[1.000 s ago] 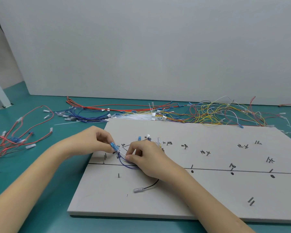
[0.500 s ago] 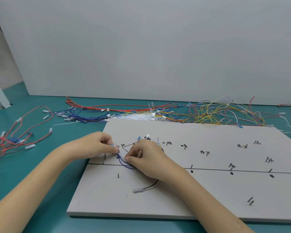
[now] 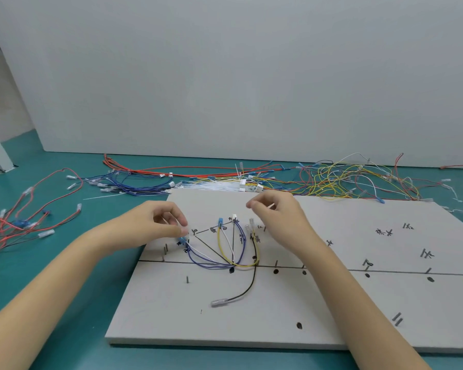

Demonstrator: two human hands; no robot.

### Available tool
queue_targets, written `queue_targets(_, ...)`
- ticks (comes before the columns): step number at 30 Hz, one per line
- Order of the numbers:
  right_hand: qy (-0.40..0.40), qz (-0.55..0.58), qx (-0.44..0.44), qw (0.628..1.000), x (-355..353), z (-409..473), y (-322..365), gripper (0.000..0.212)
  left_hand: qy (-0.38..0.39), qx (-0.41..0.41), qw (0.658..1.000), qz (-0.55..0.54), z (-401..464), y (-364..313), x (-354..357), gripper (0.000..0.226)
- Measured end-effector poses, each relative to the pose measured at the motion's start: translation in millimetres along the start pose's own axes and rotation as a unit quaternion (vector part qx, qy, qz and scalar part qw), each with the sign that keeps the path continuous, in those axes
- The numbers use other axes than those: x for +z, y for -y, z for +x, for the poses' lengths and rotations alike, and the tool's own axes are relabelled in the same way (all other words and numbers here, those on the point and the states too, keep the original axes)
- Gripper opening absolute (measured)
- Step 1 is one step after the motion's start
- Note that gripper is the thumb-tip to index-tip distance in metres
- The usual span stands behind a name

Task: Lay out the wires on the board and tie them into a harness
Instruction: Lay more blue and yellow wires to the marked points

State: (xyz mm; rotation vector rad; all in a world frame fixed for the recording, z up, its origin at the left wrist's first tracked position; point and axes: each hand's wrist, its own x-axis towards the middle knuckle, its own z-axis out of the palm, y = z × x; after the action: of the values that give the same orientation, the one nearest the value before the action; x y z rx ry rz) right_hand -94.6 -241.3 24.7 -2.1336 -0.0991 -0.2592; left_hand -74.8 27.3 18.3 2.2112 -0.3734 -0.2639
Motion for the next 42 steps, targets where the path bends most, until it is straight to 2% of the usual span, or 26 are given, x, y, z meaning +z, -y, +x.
queue_targets(4,0.051,-0.081,0.006,0.995,-1.7,3.2,-9.7,0.015,-0.055,0.048,0.997,0.040,0.0,-7.2,10.5,0.008)
queue_targets(10,0.053,-0.131,0.001,0.990,7.5,5.0,-19.2,0.008,-0.055,0.129,0.986,0.091,-9.1,-23.9,45.9,0.006)
queue_targets(12,0.049,-0.138,-0.003,0.989,9.3,5.5,-20.9,0.009,-0.076,0.149,0.977,0.131,-12.2,-28.8,59.5,0.003)
queue_targets(15,0.048,-0.134,0.002,0.990,9.6,6.1,-21.6,0.012,-0.119,0.194,0.952,0.206,-14.8,-32.1,76.6,0.013)
queue_targets(18,0.043,-0.126,0.010,0.991,9.4,6.3,-21.6,0.012,-0.099,0.230,0.947,0.204,-17.6,-34.8,86.7,0.026)
queue_targets(20,0.037,-0.122,0.018,0.992,8.9,6.5,-21.5,0.010,-0.078,0.244,0.946,0.201,-18.6,-35.5,90.2,0.026)
queue_targets(26,0.045,-0.114,0.029,0.992,7.2,6.9,-20.8,0.008,-0.068,0.231,0.954,0.176,-19.8,-38.0,93.1,0.007)
queue_targets(35,0.052,-0.103,0.038,0.993,6.3,5.9,-21.4,0.006,-0.040,0.220,0.961,0.160,-22.0,-39.6,91.3,0.009)
queue_targets(42,0.051,-0.081,0.070,0.993,7.3,7.9,-21.7,0.012,-0.053,0.188,0.977,0.087,-21.6,-40.4,90.1,0.010)
